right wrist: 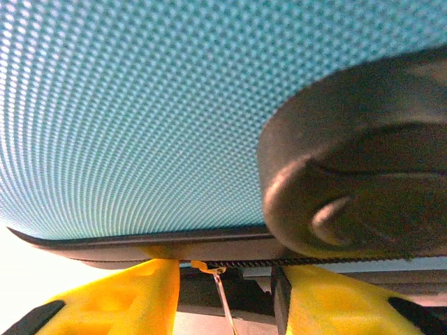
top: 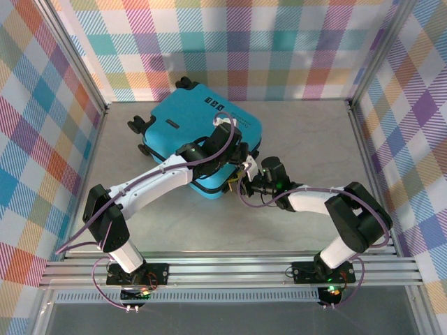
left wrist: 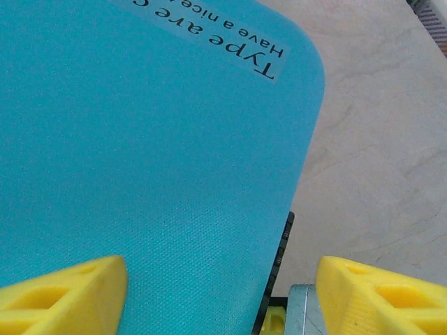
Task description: Pack the luggage
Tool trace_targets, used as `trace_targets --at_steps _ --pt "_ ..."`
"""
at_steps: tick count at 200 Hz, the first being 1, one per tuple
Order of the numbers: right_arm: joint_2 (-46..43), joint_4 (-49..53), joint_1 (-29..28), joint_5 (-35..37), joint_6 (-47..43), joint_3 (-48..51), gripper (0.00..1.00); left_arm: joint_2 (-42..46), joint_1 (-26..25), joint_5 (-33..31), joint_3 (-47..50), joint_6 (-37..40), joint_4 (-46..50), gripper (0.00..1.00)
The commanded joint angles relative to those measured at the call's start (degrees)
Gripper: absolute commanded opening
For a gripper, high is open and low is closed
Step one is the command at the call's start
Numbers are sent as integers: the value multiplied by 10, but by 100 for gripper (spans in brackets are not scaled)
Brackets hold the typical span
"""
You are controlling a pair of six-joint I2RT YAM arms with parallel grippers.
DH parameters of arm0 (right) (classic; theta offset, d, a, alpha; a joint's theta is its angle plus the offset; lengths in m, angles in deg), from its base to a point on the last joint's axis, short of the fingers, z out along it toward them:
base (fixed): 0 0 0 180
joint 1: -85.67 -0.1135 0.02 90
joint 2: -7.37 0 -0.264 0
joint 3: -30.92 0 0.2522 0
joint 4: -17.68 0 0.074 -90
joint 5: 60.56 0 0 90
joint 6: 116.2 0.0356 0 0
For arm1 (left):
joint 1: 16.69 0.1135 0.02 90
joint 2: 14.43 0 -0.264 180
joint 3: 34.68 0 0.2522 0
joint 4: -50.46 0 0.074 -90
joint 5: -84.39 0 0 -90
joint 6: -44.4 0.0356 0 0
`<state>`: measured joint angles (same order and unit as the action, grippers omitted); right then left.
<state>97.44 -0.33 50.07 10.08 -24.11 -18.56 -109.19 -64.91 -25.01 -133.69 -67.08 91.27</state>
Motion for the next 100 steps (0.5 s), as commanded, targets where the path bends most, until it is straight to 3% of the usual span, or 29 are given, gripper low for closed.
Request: trace_targets --at_steps 1,76,100 --pt "3 20 -5 -6 -11 27 41 -10 -2 31 18 -11 26 71" --pt "7 26 -5 -10 -17 16 41 -5 -2 32 21 -13 27 71" --pt "12 27 -5 -19 -19 14 37 -3 -2 32 25 -13 26 71"
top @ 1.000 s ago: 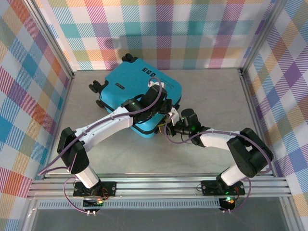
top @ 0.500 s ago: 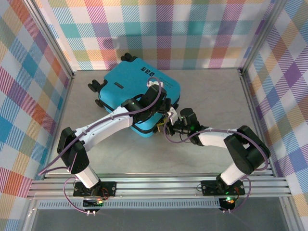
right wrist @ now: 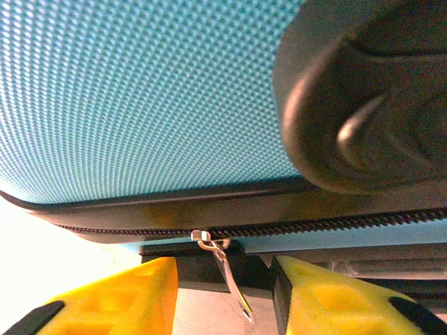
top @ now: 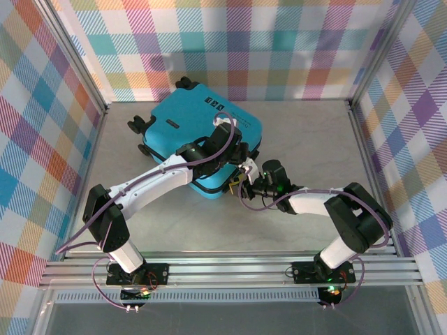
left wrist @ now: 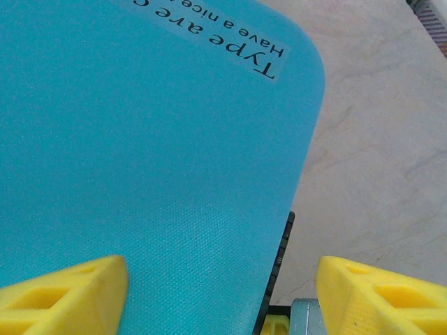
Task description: Pack the luggage
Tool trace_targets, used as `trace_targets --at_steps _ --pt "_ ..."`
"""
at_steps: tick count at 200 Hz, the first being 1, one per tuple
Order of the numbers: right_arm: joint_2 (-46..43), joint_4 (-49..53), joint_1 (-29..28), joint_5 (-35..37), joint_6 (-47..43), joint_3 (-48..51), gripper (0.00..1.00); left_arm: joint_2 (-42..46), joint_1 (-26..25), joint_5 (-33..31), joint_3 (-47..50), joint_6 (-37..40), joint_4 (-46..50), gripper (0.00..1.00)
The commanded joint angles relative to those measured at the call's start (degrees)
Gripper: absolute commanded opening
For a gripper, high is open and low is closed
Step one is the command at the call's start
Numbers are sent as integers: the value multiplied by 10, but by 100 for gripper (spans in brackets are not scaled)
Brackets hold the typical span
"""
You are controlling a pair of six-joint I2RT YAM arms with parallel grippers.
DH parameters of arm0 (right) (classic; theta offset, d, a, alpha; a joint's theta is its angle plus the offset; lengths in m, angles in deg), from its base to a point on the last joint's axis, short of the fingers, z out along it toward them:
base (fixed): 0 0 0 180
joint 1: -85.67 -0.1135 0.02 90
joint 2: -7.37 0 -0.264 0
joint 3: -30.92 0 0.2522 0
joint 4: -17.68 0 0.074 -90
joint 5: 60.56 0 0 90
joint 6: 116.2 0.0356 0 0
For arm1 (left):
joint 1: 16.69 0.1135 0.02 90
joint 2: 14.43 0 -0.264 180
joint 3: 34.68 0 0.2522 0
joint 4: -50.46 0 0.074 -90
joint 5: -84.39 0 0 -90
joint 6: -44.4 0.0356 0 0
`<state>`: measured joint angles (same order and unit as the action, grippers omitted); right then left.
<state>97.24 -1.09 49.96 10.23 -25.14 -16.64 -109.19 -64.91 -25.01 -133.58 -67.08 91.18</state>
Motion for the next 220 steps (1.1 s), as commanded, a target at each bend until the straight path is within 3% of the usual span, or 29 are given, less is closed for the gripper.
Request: trace_targets --at_steps 1,26,48,109,172,220 --pt "14 35 -4 -21 -10 -6 36 -3 -2 31 24 -13 27 71" --pt "21 41 -4 9 -3 -13 11 -1 -3 33 30 -18 22 71" --pt "15 55 -3 52 2 -19 0 5 -2 27 40 -24 20 71" --pt "4 177 30 203 12 -90 0 12 8 12 70 -49 22 70" --pt "33 241 125 192 37 -171 0 28 20 13 91 -51 19 69" --pt "150 255 184 148 20 -303 0 30 21 19 104 -55 9 68"
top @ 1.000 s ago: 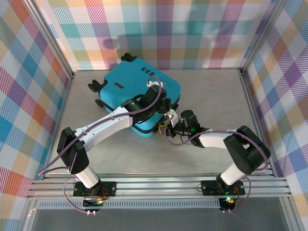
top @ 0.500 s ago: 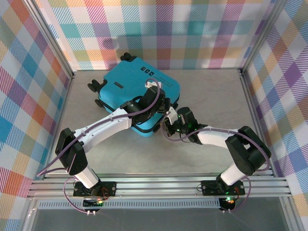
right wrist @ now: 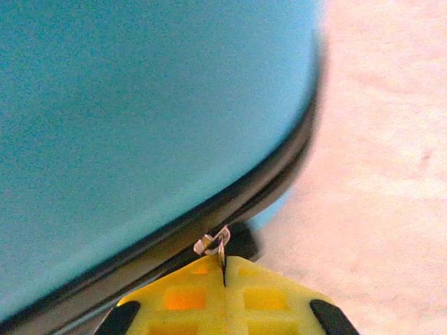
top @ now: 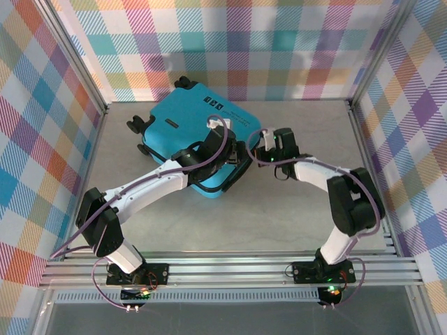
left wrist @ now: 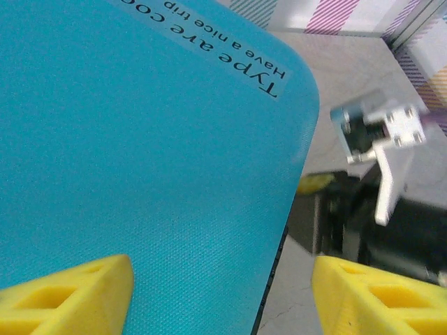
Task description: Pack the luggage
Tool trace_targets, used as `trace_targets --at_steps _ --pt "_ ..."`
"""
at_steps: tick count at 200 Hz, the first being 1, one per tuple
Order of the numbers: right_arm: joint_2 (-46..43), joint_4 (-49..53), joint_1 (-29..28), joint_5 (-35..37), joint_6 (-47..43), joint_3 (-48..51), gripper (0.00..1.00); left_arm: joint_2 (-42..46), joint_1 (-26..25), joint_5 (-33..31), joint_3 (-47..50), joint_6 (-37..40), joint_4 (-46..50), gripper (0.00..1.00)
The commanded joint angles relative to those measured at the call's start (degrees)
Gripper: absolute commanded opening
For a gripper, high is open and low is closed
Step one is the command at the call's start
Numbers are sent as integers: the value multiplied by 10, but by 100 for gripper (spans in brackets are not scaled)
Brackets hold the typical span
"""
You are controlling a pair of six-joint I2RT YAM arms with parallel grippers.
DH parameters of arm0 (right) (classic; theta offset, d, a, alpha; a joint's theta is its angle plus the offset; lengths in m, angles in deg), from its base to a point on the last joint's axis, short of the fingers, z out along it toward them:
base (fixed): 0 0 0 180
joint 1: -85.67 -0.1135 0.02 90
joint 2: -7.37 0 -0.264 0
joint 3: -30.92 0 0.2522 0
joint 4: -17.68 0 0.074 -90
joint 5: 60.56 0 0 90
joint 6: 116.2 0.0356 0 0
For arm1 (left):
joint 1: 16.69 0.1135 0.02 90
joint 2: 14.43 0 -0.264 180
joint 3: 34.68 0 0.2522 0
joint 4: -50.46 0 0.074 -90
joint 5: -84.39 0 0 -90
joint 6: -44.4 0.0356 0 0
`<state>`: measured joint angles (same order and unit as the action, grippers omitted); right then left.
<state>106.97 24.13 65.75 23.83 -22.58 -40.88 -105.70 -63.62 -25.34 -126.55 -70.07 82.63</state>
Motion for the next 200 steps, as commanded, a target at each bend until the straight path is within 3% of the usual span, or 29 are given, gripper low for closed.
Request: trace_targets --at_steps 1,23,67,124,178,200 --pt "55 2 26 11 -6 -63 0 -4 8 23 34 -24 95 68" --pt "68 -18 27 -25 -2 -66 0 4 8 19 42 -22 97 68" --pt "4 -55 17 -49 4 18 0 54 24 0 93 -16 118 68" --pt "-93 -77 -43 -27 20 125 0 146 110 2 182 -2 151 67" --pt "-146 -83 -156 -12 32 189 0 248 221 -9 213 20 198 67" --pt "-155 -84 -190 -4 36 198 0 248 228 0 181 27 216 64"
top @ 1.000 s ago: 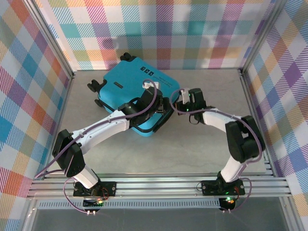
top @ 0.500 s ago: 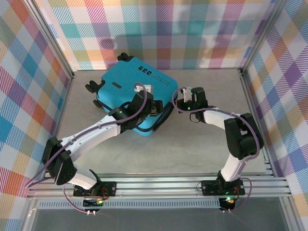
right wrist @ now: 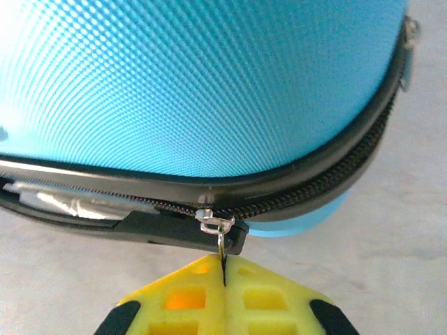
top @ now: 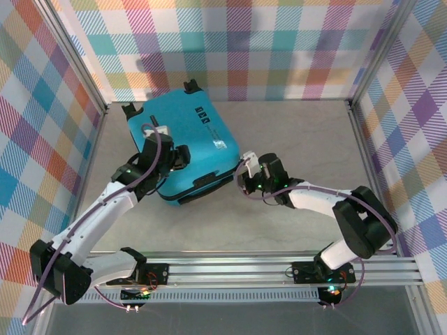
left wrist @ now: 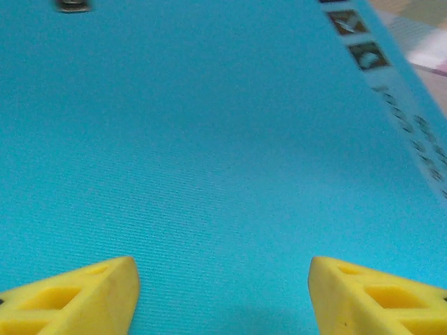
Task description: Pack the luggage
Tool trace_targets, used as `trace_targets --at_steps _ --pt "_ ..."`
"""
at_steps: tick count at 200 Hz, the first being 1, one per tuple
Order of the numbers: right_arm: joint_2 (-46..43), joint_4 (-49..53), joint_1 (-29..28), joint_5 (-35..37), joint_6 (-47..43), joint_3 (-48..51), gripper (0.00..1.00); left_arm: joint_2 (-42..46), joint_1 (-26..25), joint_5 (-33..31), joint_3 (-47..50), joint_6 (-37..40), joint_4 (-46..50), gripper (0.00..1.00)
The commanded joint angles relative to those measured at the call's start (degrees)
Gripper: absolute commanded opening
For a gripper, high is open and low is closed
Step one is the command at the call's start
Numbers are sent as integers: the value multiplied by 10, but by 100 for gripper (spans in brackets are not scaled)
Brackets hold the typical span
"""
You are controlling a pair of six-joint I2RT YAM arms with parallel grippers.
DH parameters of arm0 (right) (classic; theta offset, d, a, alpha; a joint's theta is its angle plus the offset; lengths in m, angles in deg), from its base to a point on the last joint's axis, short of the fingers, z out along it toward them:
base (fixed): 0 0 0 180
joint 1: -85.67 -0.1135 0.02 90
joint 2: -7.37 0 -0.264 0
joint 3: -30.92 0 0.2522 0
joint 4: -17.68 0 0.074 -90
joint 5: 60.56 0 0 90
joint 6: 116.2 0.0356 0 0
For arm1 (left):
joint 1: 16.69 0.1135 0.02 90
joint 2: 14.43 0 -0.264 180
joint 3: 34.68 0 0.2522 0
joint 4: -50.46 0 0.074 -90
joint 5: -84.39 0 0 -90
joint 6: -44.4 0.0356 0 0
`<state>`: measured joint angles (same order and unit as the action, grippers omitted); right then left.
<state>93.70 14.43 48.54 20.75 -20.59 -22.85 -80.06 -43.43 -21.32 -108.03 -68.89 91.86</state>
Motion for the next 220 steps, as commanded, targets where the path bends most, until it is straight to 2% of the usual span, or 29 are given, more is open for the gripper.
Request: trace_targets --at_steps 1,17,30,48,68,96,120,154,220 --pt "-23 14 -19 27 16 18 0 -10 26 -39 -6 16 124 64" --pt "-26 12 -29 30 19 20 0 -15 0 -34 -41 18 117 63" --pt "-26 11 -31 29 21 19 0 -31 -41 -50 -81 22 113 64" --pt "-25 8 -36 29 22 18 0 -71 -90 -65 -136 32 97 65" --pt "-23 5 -40 32 21 18 0 -130 -116 -59 -183 36 71 66" --pt "-26 5 -41 44 19 26 0 -210 -130 -46 -214 28 37 67" --pt "-33 6 -41 58 12 33 0 -239 -132 -58 -206 16 30 67" --pt "-32 18 -28 87 1 29 0 -226 -132 -55 -156 -6 33 67" --pt "-7 19 71 69 -29 7 0 -195 -132 -59 -93 -27 38 66"
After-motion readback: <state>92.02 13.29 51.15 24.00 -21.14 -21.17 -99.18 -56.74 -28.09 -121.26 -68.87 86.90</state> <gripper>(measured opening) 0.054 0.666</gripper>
